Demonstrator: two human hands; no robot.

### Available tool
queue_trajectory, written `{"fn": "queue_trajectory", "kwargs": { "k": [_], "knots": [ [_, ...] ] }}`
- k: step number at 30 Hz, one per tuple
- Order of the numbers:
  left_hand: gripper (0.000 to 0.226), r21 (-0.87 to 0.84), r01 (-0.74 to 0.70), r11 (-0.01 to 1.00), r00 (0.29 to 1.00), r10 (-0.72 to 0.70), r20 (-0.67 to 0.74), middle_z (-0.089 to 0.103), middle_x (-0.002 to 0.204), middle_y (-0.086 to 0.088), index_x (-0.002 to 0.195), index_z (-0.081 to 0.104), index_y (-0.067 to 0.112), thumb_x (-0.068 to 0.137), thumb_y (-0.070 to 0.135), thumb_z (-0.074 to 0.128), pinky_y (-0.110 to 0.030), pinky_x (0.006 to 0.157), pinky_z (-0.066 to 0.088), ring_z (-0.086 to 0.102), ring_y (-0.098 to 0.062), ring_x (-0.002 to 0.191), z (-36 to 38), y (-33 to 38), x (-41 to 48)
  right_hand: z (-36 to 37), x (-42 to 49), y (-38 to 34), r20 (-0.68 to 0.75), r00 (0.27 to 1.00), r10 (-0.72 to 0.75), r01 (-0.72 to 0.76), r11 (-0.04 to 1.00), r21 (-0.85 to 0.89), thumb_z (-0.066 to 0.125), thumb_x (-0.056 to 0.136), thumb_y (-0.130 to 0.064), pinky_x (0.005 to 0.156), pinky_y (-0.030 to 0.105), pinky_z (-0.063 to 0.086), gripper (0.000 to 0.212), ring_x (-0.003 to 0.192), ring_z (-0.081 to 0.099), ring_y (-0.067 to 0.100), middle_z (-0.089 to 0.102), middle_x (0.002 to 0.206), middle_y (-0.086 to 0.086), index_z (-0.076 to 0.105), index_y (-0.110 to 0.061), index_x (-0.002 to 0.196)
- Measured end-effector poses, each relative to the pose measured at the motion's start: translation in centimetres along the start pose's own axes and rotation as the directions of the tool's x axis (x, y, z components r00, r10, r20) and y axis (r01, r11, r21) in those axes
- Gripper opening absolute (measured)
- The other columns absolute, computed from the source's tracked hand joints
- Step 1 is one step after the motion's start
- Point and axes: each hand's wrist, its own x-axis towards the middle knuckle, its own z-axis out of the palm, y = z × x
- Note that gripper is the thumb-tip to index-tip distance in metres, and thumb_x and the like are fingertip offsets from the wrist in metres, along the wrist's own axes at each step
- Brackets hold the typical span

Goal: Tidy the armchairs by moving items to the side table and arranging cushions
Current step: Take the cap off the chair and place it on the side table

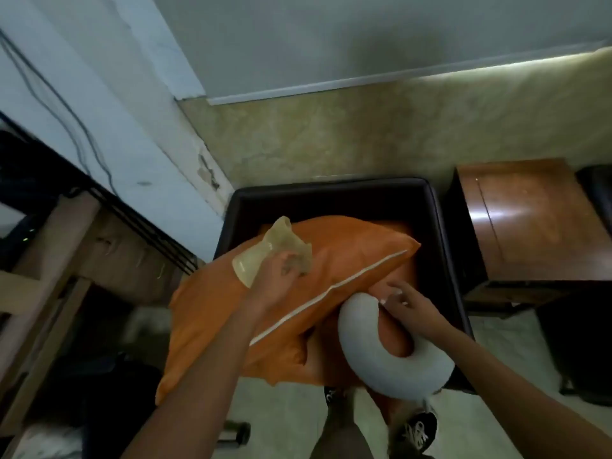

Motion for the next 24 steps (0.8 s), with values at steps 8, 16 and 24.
{"fn": "queue_trajectory", "kwargs": {
  "k": [8, 16, 24],
  "knots": [
    [0.062, 0.468, -0.208, 0.859, 0.971, 0.123, 0.206, 0.027, 0.162, 0.001, 0.144, 0.049, 0.033, 0.088, 0.055, 0.065, -0.053, 0.121, 0.024, 0.013, -0.023, 0.153, 0.7, -1.7, 10.7, 1.2, -0.1, -1.0, -0.102, 0.985, 0.138, -0.129, 0.988, 0.082, 0.055, 0.101, -0.044, 0.088, 0.03, 0.046, 0.05, 0.108, 0.057, 0.016, 0.057, 0.126, -0.001, 0.039, -0.036, 0.147],
    [0.026, 0.462, -0.447, 0.766, 0.889, 0.325, 0.322, 0.065, 0.078, 0.006, 0.081, 0.063, 0.024, 0.095, 0.046, 0.062, -0.039, 0.086, 0.037, 0.058, -0.018, 0.077, 4.3, -4.5, 12.8, 2.3, -0.5, 0.7, -0.175, 0.965, 0.193, -0.16, 0.97, 0.183, 0.055, 0.1, -0.036, 0.086, 0.033, 0.055, 0.041, 0.1, 0.067, 0.012, 0.067, 0.115, -0.002, 0.038, -0.052, 0.134],
    [0.044, 0.262, -0.548, 0.795, 0.828, 0.47, 0.306, 0.044, 0.06, 0.007, 0.067, 0.044, 0.021, 0.092, 0.056, 0.053, -0.036, 0.058, 0.037, 0.049, -0.017, 0.058, 6.3, -0.5, 11.8, 1.6, -1.2, 1.7, -0.193, 0.962, 0.194, -0.151, 0.965, 0.213, 0.054, 0.101, -0.029, 0.087, 0.033, 0.056, 0.042, 0.096, 0.068, 0.012, 0.069, 0.107, -0.004, 0.042, -0.043, 0.139]
  ]
}}
